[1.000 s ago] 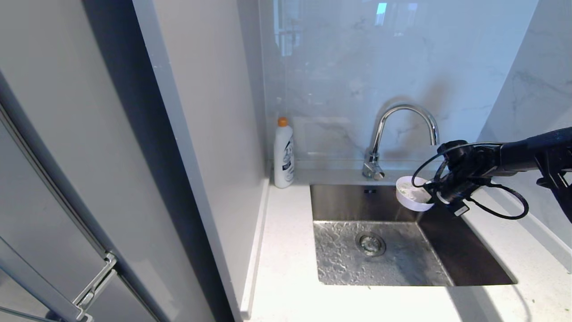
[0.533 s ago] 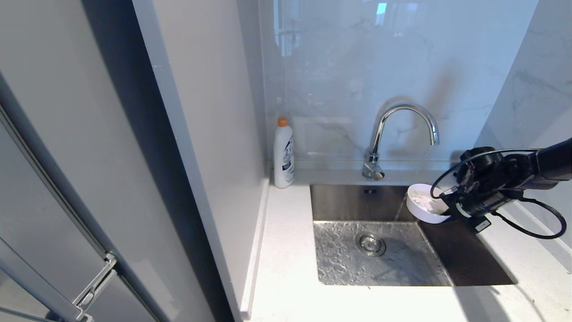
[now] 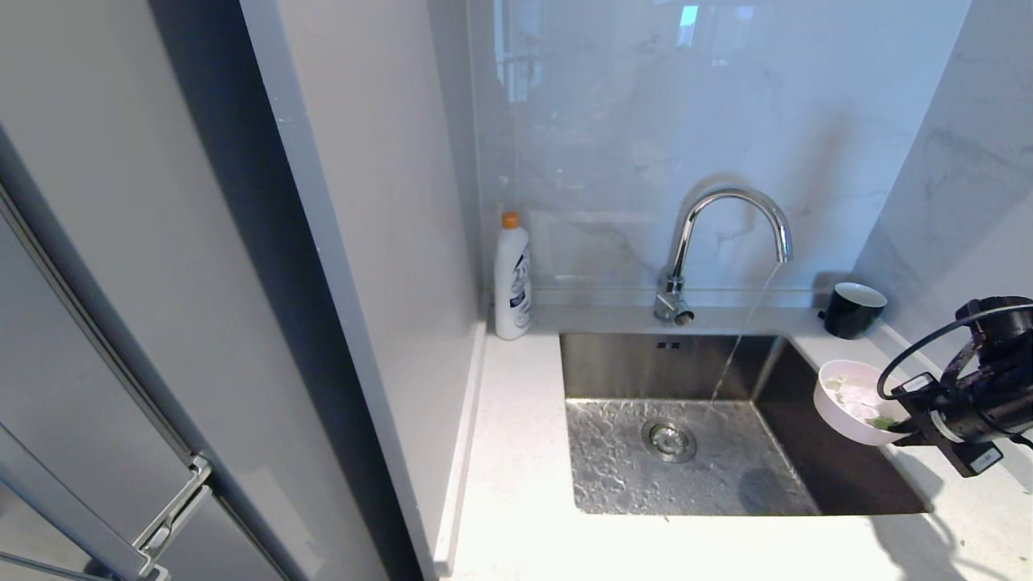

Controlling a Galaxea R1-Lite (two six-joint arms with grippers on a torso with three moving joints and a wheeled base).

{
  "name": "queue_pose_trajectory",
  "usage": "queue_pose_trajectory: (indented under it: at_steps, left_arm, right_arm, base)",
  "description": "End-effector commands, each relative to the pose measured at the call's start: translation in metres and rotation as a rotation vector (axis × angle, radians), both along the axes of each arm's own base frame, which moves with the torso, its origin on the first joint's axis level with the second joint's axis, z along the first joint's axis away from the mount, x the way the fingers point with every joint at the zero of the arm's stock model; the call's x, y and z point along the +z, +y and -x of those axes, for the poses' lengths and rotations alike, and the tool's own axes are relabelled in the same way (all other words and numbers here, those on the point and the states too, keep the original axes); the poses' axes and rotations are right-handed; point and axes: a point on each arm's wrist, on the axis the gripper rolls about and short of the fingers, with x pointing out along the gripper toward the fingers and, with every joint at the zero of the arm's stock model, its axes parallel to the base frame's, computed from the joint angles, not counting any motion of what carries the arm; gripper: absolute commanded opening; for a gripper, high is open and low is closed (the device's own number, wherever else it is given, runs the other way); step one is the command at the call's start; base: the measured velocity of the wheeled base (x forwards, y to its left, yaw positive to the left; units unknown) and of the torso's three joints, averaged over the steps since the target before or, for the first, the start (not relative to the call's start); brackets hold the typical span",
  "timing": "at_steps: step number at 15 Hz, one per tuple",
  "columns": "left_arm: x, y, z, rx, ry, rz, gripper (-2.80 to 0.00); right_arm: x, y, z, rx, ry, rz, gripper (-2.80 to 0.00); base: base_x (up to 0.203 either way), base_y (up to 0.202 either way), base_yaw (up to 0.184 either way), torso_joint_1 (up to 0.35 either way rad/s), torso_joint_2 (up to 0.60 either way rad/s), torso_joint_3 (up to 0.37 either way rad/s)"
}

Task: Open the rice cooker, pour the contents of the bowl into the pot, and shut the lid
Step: Place the bowl on the table

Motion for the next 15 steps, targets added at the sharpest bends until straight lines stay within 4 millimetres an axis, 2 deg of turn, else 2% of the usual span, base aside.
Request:
queue_pose_trajectory:
  at_steps: [1, 8, 15]
  left_arm:
    - [0.000, 0.000, 0.000, -0.001, 0.000, 0.000, -2.80]
    - [0.000, 0.000, 0.000, 0.000, 0.000, 0.000, -2.80]
    - [0.000, 0.000, 0.000, 0.000, 0.000, 0.000, -2.80]
  right_arm:
    - [0.005, -0.013, 0.021, -0.042, -0.009, 0.017, -2.80]
    - [-0.017, -0.074, 0.069, -0.163, 0.017, 0.013, -2.80]
    - [-0.030, -0.108, 0.117, -0.224, 0.029, 0.059, -2.80]
  base:
    - [0.000, 0.000, 0.000, 0.000, 0.00, 0.000]
    - [0.000, 0.000, 0.000, 0.000, 0.00, 0.000]
    - [0.000, 0.000, 0.000, 0.000, 0.00, 0.000]
